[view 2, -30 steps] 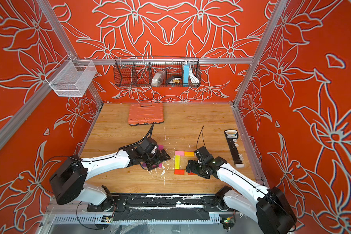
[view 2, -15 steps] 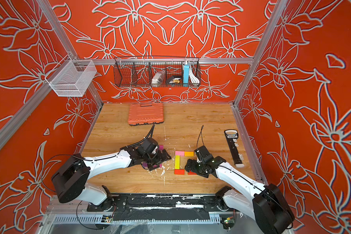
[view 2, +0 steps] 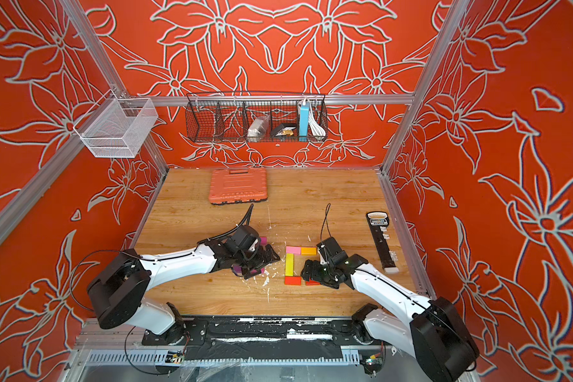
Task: Assemble the letter c with building blocks
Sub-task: Assemble the building block at the center of the board.
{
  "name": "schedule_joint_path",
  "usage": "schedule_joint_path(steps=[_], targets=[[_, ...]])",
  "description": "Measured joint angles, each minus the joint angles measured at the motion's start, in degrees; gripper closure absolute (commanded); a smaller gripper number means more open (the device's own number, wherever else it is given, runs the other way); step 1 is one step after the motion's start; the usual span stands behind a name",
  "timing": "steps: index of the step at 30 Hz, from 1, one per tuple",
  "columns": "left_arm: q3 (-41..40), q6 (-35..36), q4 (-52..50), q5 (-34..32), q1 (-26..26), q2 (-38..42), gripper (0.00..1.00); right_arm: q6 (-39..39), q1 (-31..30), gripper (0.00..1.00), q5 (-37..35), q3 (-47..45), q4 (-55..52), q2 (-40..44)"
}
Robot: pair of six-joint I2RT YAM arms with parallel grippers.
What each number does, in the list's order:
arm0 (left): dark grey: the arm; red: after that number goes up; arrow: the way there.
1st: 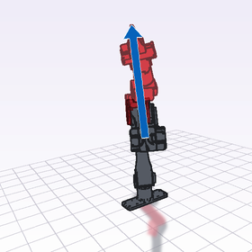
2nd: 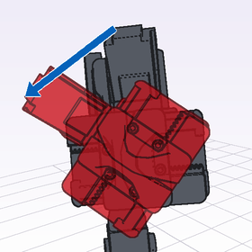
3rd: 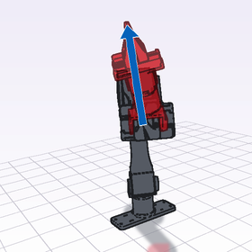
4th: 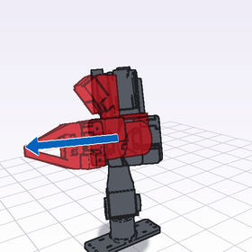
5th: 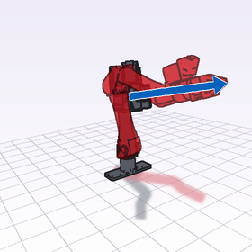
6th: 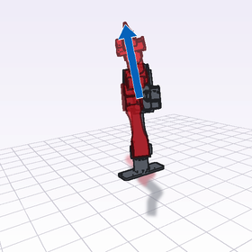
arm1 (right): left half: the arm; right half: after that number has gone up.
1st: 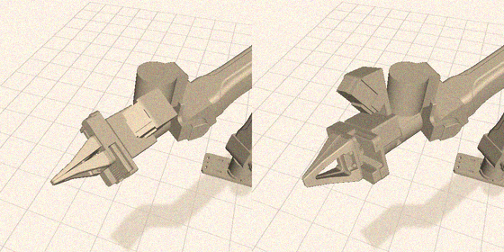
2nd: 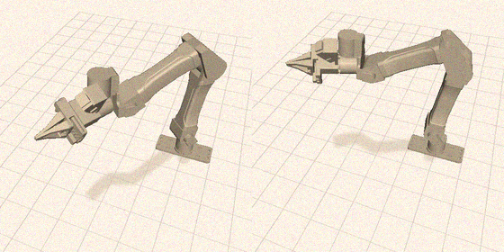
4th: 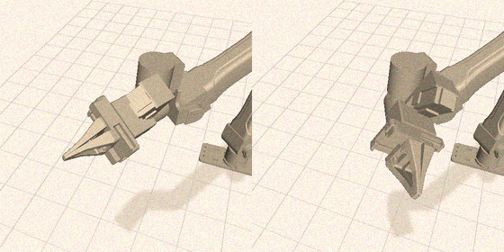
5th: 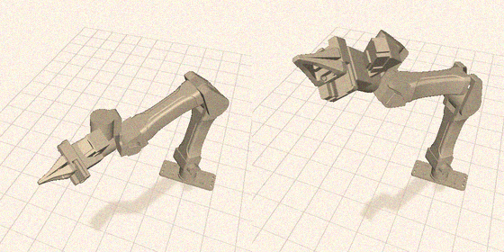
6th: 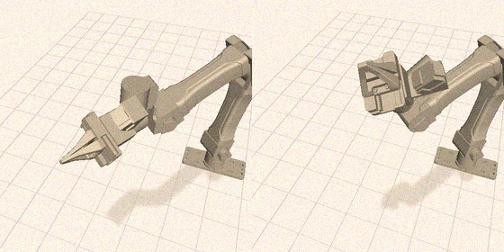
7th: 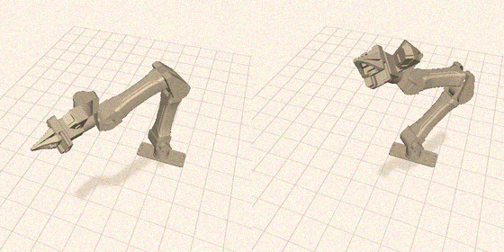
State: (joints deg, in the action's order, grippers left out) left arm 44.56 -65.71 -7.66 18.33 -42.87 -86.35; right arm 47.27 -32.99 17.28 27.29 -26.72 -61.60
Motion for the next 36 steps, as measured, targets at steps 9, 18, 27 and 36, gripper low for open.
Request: schedule_joint_path(steps=[9,18,27,36], targets=[[0.0,-0.15,0.55,0.02,-0.09,-0.13,0.02,0.28,0.0,0.13,1.07,-0.15,-0.04,0.07],[0.0,-0.35,0.92,0.09,-0.33,-0.31,0.02,0.48,0.0,0.13,2.4,-0.33,0.09,0.15],[0.0,-0.37,0.94,0.22,-0.33,-0.35,0.01,0.48,0.0,0.13,3.19,-0.28,1.01,-0.57],[0.0,-0.37,1.33,0.42,-0.37,-0.55,0.02,0.44,0.0,0.13,3.56,0.28,2.23,-2.16]])
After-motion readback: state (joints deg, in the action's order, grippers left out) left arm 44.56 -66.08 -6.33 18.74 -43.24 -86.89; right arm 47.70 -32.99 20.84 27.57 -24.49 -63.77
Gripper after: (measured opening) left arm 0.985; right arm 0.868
